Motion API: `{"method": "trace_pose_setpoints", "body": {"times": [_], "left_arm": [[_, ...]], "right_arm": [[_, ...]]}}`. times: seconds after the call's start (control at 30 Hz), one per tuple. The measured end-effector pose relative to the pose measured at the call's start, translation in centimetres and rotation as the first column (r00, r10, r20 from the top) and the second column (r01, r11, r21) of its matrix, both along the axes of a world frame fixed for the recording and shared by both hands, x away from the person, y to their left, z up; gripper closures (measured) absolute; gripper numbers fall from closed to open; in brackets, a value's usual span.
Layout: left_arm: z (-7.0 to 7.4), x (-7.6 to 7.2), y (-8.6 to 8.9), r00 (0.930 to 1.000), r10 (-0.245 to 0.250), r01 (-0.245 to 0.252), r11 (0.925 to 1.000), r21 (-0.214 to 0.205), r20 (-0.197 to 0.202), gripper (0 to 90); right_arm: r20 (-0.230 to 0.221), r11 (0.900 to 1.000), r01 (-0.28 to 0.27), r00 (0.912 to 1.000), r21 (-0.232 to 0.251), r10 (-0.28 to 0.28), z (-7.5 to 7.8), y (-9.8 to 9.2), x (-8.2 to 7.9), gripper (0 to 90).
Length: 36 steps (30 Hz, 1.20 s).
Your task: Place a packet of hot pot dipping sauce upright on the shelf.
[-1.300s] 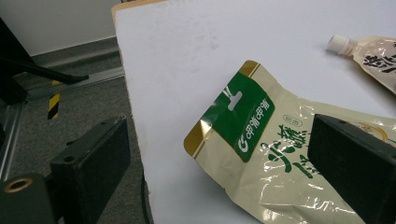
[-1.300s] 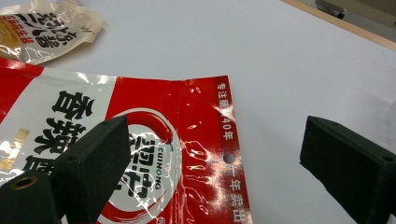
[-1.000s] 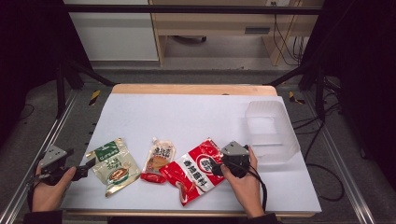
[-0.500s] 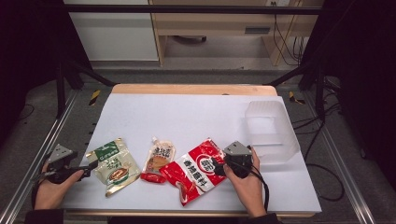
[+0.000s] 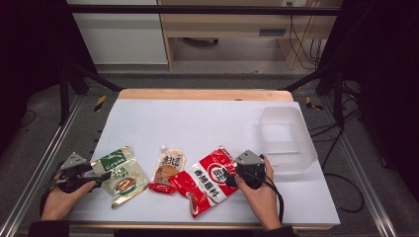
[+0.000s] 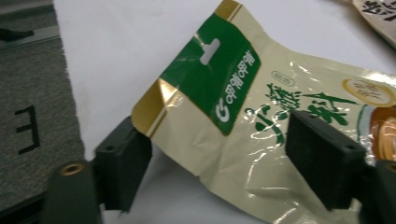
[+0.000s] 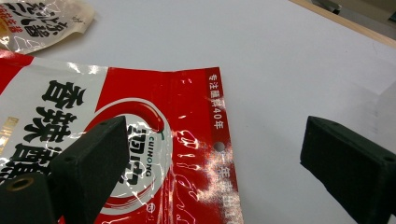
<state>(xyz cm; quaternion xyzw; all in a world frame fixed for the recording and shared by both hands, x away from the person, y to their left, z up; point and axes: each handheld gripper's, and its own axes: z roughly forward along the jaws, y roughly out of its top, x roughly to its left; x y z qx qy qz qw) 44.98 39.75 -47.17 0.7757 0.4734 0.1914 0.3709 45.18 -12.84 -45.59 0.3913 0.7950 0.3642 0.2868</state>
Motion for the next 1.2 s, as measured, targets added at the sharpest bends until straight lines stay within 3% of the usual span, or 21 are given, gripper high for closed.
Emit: {"method": "trace_pose_setpoints", "body": {"times": [0.07,0.2,0.5,0.67,0.83,1.03,1.13,1.2], "left_arm": [[0.1,-0.2,-0.1,0.9996,-0.022,0.022,0.9996,-0.019,-0.015,35.8],[0.6,-0.7,-0.2,0.999,-0.043,0.043,0.9987,-0.026,-0.006,43.3],[0.7,-0.7,0.1,0.9989,-0.043,0.044,0.999,0.008,-0.018,75.5],[1.0,-0.7,0.3,0.9986,-0.048,0.048,0.9988,0.011,-0.02,88.0],[1.5,-1.1,0.5,0.9979,-0.062,0.062,0.9977,0.025,-0.02,89.7],[2.9,-2.1,0.9,0.9973,-0.067,0.067,0.9977,0.016,0.031,90.0],[4.2,-2.7,0.9,0.994,-0.083,0.084,0.9964,-0.013,0.071,90.0],[4.7,-2.9,0.8,0.992,-0.092,0.093,0.9956,-0.008,0.086,90.0]], "right_arm": [[-0.003,1.0,-0.002,1.0,-0.004,0.002,0.0,0.0,0.0,8.6],[-0.012,1.0,0.001,0.9999,-0.008,-0.001,-0.1,0.1,0.0,8.6],[-0.006,1.0,-0.003,1.0,-0.007,0.003,0.0,0.0,0.0,8.5],[-0.009,1.0,-0.003,1.0,-0.005,0.003,0.0,0.1,0.0,8.5],[-0.011,1.0,0.001,0.9999,-0.006,-0.001,0.1,0.1,-0.1,8.3],[-0.014,0.9999,-0.003,0.9999,-0.01,0.003,0.0,0.2,0.0,8.3],[-0.015,0.9999,-0.004,0.9999,-0.011,0.004,0.0,0.1,-0.1,8.2],[-0.013,0.9999,-0.004,0.9999,-0.01,0.003,0.0,0.1,-0.1,8.2]]}}
